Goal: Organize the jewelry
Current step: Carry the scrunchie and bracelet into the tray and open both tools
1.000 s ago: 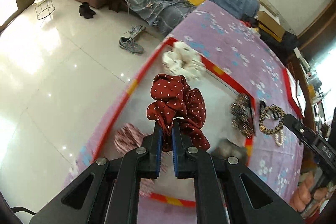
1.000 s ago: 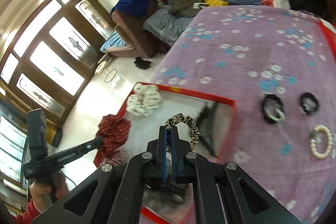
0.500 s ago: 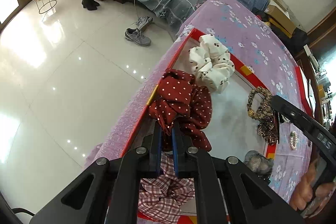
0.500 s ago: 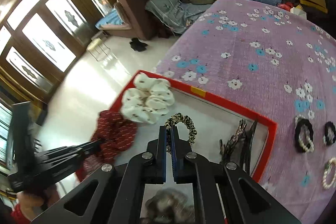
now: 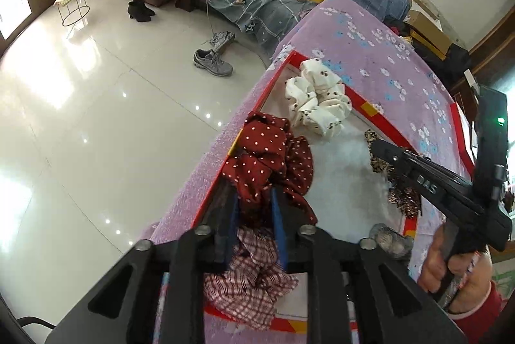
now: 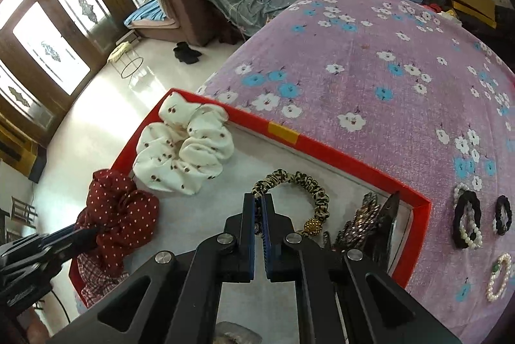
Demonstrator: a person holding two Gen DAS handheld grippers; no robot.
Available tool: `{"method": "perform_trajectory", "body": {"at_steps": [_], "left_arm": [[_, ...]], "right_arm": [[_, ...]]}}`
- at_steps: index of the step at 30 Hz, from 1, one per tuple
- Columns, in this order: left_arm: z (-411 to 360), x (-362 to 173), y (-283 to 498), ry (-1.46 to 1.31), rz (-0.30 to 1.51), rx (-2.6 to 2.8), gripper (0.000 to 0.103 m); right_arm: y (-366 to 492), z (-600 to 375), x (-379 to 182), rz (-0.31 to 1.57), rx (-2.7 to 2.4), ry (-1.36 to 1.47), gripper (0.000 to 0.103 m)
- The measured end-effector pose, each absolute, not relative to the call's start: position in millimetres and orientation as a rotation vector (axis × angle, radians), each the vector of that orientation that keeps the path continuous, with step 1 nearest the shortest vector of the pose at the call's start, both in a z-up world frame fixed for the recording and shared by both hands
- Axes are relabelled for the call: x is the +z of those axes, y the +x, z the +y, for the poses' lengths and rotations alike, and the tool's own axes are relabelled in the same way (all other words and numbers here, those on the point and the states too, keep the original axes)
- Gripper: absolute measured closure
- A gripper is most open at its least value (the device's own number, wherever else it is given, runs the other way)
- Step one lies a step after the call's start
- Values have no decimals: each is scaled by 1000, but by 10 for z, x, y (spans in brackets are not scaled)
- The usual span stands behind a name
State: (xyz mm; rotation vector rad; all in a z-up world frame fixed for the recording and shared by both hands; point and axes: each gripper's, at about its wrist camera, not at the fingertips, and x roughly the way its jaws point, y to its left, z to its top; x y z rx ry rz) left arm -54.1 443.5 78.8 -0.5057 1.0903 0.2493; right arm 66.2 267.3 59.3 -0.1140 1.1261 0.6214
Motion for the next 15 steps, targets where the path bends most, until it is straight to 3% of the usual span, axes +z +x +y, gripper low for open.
{"method": "perform_trajectory", "body": {"at_steps": [2, 4, 7, 15], "left_arm": [[4437, 862, -579, -515, 1075, 248, 71], [4428, 957, -641, -519, 1054, 247, 66], [4400, 1074, -715, -513, 1031, 263, 61], [4153, 1312, -924, -446, 996, 306, 60]], "right_arm": [[680, 2617, 626, 1133, 632, -75, 85], [669, 2529, 700, 1123, 643, -29, 66], [607, 2383, 833, 1097, 649, 6, 65], [207, 1628, 1082, 1076, 646, 123, 61]]}}
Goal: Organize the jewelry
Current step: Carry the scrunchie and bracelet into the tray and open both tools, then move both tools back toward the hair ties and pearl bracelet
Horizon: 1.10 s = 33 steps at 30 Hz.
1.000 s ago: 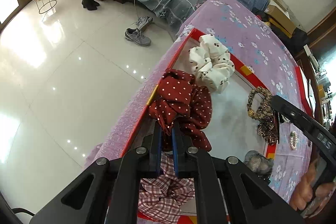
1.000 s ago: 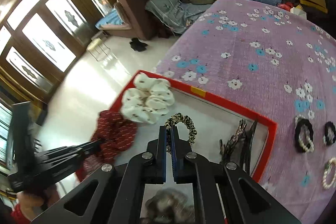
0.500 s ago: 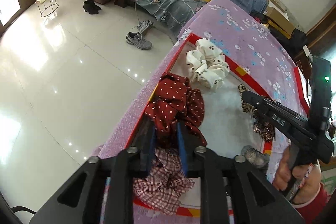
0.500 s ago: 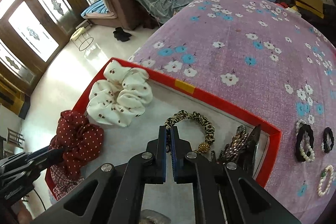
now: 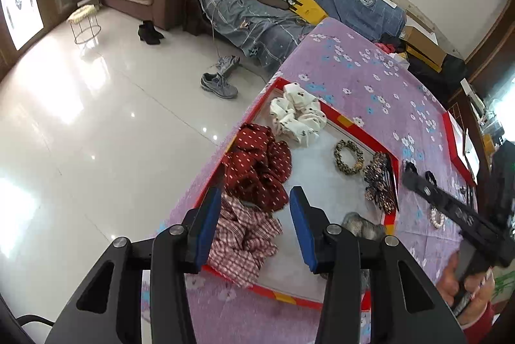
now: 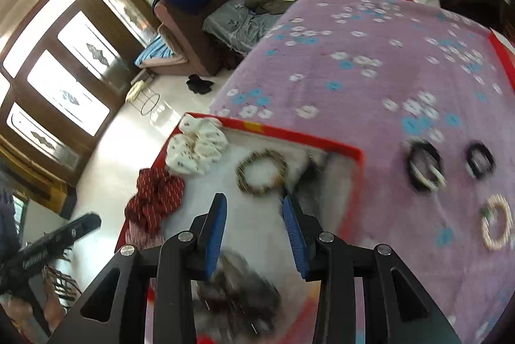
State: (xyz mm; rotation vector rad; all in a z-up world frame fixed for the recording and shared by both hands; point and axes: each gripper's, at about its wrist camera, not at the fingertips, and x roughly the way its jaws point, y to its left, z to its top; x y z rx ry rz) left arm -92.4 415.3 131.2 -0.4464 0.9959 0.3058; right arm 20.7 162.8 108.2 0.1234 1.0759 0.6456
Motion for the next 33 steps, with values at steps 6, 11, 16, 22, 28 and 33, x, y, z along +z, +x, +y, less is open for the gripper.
{"method": "perform_trajectory", "body": {"at_steps": [6, 11, 16, 22, 28, 33], "left_arm": [[3772, 1381, -965, -382, 998, 302, 60], [3344, 1404, -933, -343, 1007, 248, 60], [2835, 1463, -839, -288, 1001, 175, 60], [2292, 1486, -672, -245, 1009, 81, 60], [1879, 1377, -314, -208, 1039, 5, 60], [1716, 1256, 144, -196, 1061, -22, 60]], "right_arm": [[-111, 832, 1011, 1081, 555, 135, 60], [-235, 129, 932, 1094, 454, 170, 60], [-347, -532, 945, 1079, 355, 201, 61], [-461, -1078, 954, 1060, 289, 234, 60], [-487, -1365, 906, 1057, 262, 268, 58], [-403, -1369, 816, 1069, 271, 270, 58]]}}
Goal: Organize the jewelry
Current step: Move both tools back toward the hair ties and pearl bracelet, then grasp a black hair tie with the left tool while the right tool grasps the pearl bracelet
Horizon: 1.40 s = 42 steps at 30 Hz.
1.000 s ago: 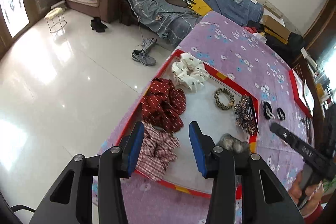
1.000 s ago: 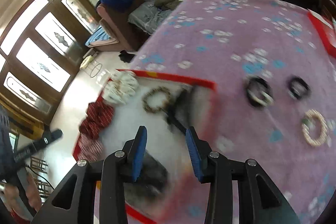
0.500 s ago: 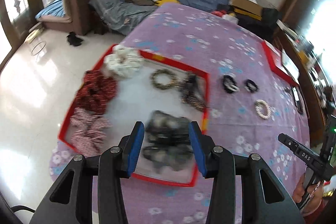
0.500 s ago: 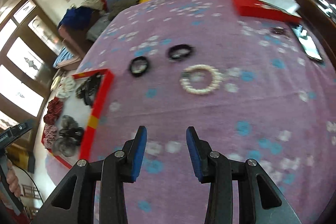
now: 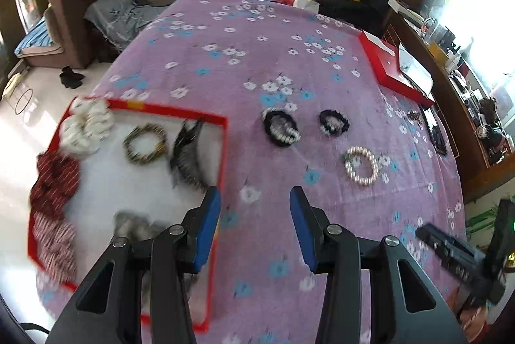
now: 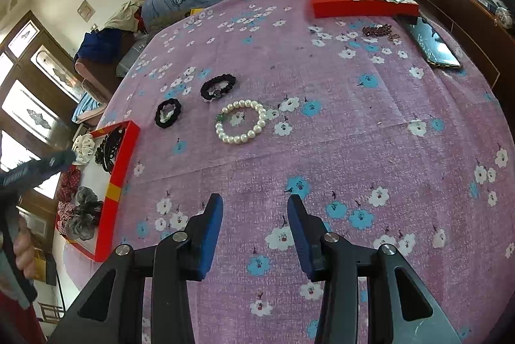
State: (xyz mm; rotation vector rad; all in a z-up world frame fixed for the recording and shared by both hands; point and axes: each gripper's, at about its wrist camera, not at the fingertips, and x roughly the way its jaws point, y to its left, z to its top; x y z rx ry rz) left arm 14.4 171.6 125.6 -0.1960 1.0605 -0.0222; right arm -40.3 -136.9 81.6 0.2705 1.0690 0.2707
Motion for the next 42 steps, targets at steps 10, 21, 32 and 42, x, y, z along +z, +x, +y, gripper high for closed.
{"method": "perform_trajectory", "body": {"at_steps": [10, 21, 32, 42], "left_arm": [[1441, 766, 1219, -161, 1164, -68, 76], [1471, 212, 1751, -138, 1268, -40, 92], [1337, 386, 1572, -150, 1237, -86, 95], [1098, 986, 567, -208, 1150, -269, 95]], "right_arm": [[87, -1162, 622, 1079, 266, 231, 58], [684, -1028, 352, 1124, 246, 184, 58], [809, -897, 283, 1129, 222, 115, 93], [105, -1321, 502, 1122, 248, 194, 93]]}}
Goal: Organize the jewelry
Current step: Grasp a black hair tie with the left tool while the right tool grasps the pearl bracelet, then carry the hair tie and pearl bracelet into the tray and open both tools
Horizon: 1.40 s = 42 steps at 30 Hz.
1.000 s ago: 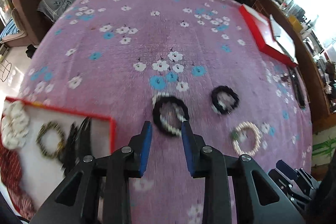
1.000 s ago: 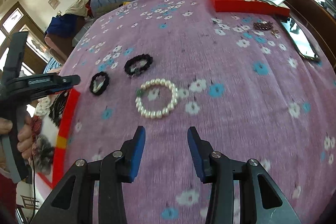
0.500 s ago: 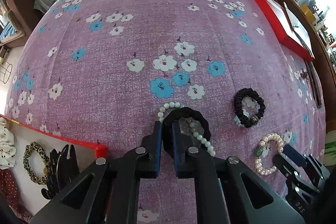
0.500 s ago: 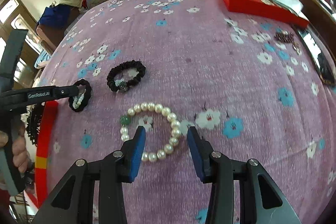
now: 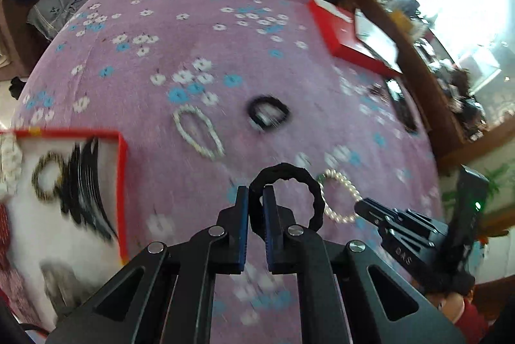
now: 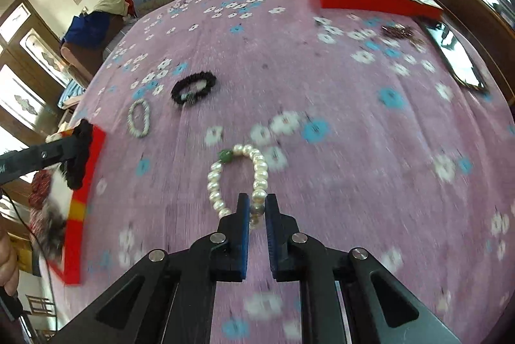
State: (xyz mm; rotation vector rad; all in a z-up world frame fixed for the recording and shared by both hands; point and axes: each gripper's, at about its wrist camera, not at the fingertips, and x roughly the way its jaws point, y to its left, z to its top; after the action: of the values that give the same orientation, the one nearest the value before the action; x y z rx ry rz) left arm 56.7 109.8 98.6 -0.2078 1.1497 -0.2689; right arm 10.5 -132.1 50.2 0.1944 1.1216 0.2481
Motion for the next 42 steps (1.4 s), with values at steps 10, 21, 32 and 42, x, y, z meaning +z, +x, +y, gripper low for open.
{"method": "perform_trajectory", "body": {"at_steps": [10, 21, 32, 42], "left_arm": [[1371, 1130, -311, -345, 1128, -204, 95], [2153, 1347, -1026, -398, 1010, -26, 95], [3082, 1303, -1394, -453, 981, 170, 95], [3550, 1206, -1483, -465, 1005, 222, 95]], "right_arm": [[-551, -1477, 753, 1092, 272, 253, 93], [-786, -1033, 1110, 1043, 377, 198, 92], [-816, -300, 1402, 1005, 505, 142, 92], [-738, 359, 1631, 977, 601, 117, 92]]}}
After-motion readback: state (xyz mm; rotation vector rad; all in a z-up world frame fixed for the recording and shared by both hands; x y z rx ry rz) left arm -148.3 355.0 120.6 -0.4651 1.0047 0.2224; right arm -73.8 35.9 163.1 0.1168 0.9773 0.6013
